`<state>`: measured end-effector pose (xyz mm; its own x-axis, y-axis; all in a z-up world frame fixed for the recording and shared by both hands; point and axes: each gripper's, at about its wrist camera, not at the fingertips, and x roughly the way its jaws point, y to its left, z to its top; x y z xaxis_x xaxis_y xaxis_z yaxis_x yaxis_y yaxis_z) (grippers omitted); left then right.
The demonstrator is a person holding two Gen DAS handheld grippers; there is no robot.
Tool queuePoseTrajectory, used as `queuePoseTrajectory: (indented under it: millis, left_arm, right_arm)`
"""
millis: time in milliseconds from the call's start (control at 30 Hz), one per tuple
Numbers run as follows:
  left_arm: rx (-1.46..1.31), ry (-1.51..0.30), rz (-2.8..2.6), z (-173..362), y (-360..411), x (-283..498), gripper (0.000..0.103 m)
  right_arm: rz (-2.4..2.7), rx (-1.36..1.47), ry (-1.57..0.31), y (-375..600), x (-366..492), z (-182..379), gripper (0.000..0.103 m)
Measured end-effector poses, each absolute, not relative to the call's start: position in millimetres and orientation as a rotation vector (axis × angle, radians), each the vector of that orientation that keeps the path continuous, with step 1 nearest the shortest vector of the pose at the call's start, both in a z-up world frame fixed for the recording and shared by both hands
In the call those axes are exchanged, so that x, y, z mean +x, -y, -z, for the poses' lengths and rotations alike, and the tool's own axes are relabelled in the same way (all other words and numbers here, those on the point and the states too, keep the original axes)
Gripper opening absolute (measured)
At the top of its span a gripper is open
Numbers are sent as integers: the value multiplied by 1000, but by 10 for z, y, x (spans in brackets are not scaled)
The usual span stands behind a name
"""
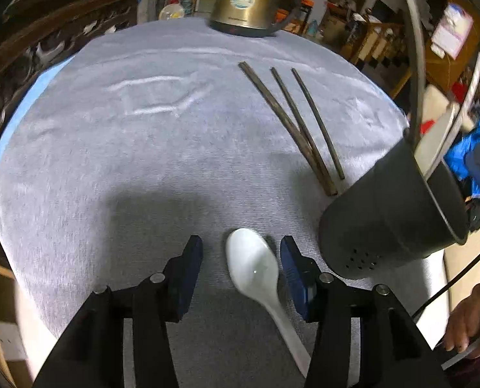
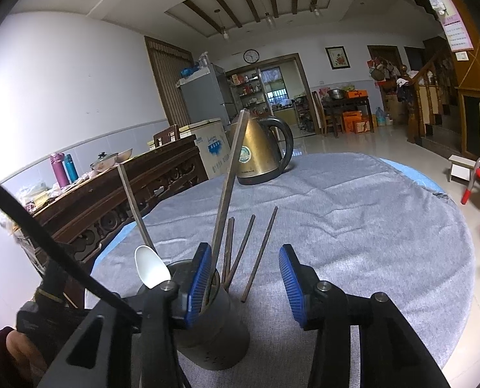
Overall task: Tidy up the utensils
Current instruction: 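Lower the spoon in the left tool into the cup and open it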
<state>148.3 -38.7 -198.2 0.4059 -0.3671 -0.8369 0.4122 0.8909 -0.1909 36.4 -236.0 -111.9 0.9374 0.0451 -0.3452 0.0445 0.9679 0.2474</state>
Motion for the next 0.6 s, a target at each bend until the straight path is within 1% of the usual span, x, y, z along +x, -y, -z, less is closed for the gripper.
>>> queuePoseTrajectory:
  millis: [33, 100, 133, 233, 367, 600]
  left_arm:
    - [63, -1034, 496, 1978, 413, 1472, 36]
    - [82, -1030, 492, 1983, 455, 1470, 23]
    - [86, -1027, 497, 1990, 460, 1471, 8]
    - [59, -1022, 510, 1998, 397, 1458, 7]
    - [24, -964, 506, 1897, 306, 1420, 7]
    - [-50, -848, 468, 1512, 102, 1400, 7]
  right_arm:
    - [0, 253, -355, 2358, 358, 1121, 47]
    - [1, 254, -355, 2360, 353, 1122, 47]
    - [0, 256, -356, 2354, 352, 1122, 47]
    - [2, 262, -355, 2363, 345, 1121, 47]
    - [3, 260, -352, 2354, 330, 1115, 47]
    - [2, 259, -345, 2363, 309, 1100, 47]
